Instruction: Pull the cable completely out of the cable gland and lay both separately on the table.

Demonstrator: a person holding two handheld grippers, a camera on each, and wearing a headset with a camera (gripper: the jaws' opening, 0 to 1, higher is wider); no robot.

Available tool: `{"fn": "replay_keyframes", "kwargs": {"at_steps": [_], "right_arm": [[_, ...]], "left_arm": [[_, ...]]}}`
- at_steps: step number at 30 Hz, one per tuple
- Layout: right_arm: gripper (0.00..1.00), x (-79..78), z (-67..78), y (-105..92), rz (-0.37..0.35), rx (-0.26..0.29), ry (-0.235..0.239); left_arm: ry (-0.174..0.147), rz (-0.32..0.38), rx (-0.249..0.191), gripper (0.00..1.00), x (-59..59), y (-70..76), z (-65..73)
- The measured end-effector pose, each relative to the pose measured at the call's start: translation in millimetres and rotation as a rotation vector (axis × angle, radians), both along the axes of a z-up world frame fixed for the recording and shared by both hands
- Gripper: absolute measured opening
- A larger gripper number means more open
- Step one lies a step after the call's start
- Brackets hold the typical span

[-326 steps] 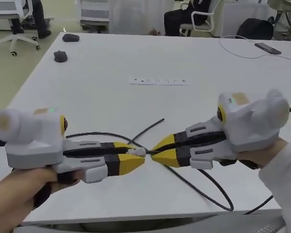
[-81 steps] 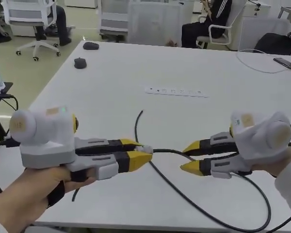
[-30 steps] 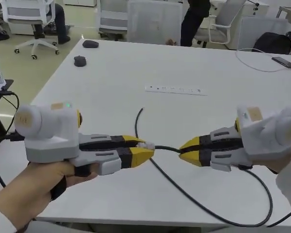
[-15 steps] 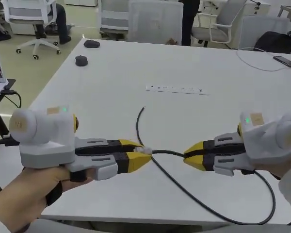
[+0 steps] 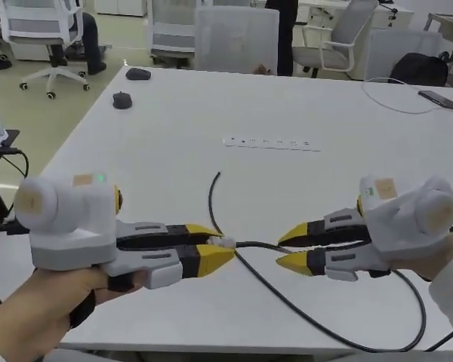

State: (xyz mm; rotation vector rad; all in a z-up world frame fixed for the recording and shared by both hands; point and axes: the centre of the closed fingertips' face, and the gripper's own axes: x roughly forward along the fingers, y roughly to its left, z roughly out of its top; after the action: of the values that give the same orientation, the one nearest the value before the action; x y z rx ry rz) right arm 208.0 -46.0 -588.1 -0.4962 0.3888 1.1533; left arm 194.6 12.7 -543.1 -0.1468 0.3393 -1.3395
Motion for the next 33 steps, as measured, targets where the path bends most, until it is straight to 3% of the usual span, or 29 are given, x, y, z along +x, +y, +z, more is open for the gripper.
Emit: {"fn": "replay_keyframes", "kwargs": {"at_steps": [6, 9, 17, 33], "right_arm": [[0.19, -10.9, 27.7, 29.9, 0.102, 0.064, -0.042], [0.18, -12.4, 32.0, 38.9, 0.13, 0.068, -0.051], [0.06, -14.8, 31.5, 49.3, 0.157, 0.064, -0.055], [0.05, -16.8, 27.4, 49.5, 0.163, 0.054, -0.066]], "left_arm": [[-0.006, -0.008, 0.004, 0.16, -1.9, -0.5, -0.3], [-0.007, -0.006, -0.003, 0.16, -1.7, -0.3, 1.2], [-0.01, -0.013, -0.006, 0.16, -3.5, -1.0, 2.2], [-0.011, -0.019, -0.002, 0.16, -4.6, -1.6, 1.5]]}}
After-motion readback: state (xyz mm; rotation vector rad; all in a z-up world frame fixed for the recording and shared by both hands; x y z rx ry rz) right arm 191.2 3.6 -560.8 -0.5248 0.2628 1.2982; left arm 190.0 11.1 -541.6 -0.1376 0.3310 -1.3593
